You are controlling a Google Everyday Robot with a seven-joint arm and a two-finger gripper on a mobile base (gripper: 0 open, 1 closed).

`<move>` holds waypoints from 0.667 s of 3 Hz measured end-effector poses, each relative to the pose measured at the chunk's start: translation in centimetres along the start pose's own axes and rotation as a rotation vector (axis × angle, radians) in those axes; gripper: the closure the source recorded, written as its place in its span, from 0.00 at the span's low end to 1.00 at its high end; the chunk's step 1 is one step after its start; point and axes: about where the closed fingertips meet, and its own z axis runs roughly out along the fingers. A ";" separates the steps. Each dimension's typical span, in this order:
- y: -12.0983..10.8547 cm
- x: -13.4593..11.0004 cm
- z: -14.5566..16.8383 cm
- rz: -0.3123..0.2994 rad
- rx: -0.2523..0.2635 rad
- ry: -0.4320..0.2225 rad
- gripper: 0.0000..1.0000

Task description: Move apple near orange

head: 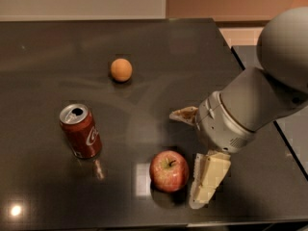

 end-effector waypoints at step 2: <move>1.7 -0.4 1.4 -0.028 -0.028 -0.023 0.18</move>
Offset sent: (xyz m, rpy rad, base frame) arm -0.0245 0.0120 -0.0196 0.0295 0.0248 0.0570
